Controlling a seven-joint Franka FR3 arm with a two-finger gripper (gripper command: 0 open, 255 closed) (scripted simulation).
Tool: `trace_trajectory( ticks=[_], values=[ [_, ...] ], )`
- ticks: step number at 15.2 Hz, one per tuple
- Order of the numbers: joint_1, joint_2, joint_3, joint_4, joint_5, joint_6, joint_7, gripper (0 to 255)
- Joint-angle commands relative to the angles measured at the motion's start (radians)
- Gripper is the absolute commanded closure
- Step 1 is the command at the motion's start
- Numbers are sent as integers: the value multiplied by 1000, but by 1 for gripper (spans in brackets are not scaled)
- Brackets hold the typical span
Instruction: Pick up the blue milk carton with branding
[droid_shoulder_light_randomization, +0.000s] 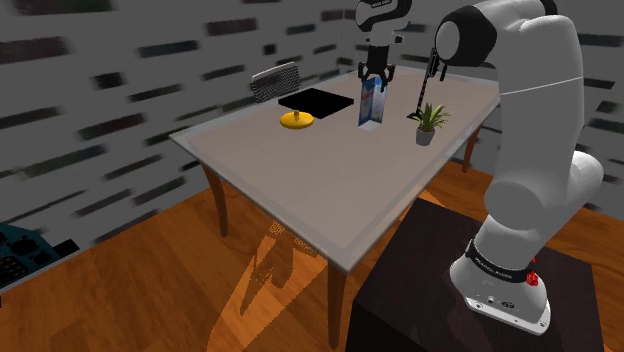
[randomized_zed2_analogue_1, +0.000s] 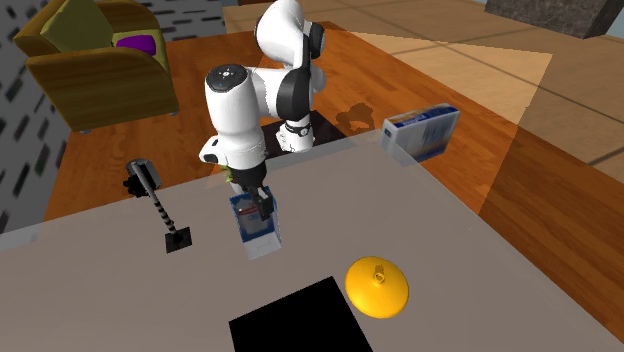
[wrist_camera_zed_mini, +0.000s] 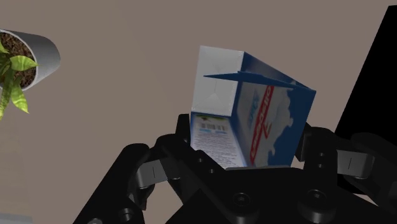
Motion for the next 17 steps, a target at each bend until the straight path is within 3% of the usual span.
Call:
trace_trajectory(
  ticks=[1,17],
  values=[
    [-1,2,0,14,0,-14,1,255],
    [-33,57,1,295,11,-239,9,255]
  ],
)
